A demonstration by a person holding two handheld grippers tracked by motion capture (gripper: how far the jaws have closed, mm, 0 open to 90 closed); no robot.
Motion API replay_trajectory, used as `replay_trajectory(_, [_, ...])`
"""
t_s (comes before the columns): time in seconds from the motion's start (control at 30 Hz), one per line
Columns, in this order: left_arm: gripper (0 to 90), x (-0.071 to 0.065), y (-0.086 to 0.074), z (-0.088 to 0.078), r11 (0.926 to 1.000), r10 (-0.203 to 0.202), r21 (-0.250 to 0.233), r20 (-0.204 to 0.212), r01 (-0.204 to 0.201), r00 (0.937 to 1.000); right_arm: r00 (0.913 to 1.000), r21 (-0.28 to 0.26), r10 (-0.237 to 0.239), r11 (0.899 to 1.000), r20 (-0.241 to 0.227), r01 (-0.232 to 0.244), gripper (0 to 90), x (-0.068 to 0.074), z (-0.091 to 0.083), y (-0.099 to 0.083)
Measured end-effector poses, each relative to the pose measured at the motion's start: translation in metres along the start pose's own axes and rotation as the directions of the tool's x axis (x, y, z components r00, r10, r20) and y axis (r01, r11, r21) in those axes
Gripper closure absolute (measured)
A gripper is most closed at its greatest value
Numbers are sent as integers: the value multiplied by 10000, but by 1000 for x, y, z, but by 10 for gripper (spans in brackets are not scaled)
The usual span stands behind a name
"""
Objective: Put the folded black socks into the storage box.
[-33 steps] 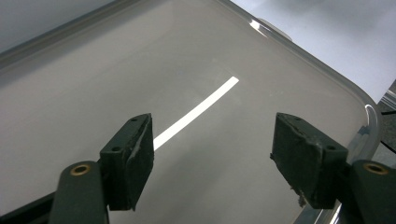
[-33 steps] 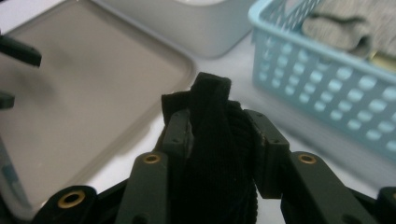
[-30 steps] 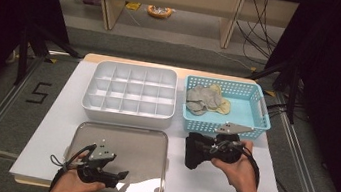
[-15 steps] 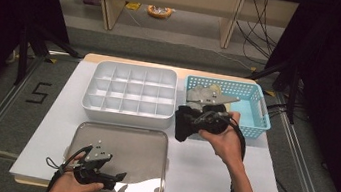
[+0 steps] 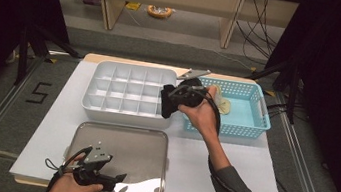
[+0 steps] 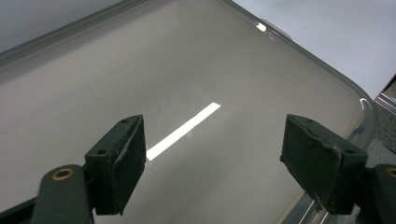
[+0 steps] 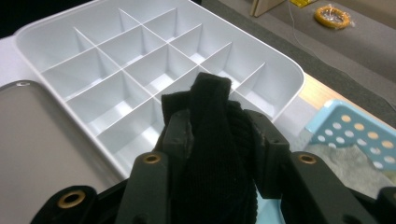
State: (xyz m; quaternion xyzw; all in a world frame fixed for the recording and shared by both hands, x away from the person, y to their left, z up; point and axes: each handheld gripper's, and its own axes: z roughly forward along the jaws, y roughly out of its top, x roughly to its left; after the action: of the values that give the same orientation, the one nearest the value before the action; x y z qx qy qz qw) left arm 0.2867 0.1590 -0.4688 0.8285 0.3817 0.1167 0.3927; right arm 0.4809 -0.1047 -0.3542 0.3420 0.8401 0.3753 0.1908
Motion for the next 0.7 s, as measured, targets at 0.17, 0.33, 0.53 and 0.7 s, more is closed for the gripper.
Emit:
replay_trajectory(0.17, [214, 2, -1, -1, 10000, -26, -17, -46, 26, 10000, 9986, 473, -287, 9985, 451, 266, 645, 1, 26, 8])
replay_trajectory(0.33, [215, 1, -1, -1, 9999, 94, 40, -8, -94, 10000, 9944, 1019, -734, 9926, 757, 655, 645, 2, 50, 8])
replay_trajectory(0.53, [217, 1, -1, -1, 9999, 154, 73, -95, -153, 9998, 9904, 1508, -1223, 9823, 649, 1114, 645, 10, 69, -1])
replay_trajectory(0.7, [218, -2, -1, 1, 10000, 3, -21, 38, -3, 10000, 9849, 1698, -1596, 9745, 665, 1464, 643, 14, 70, -3])
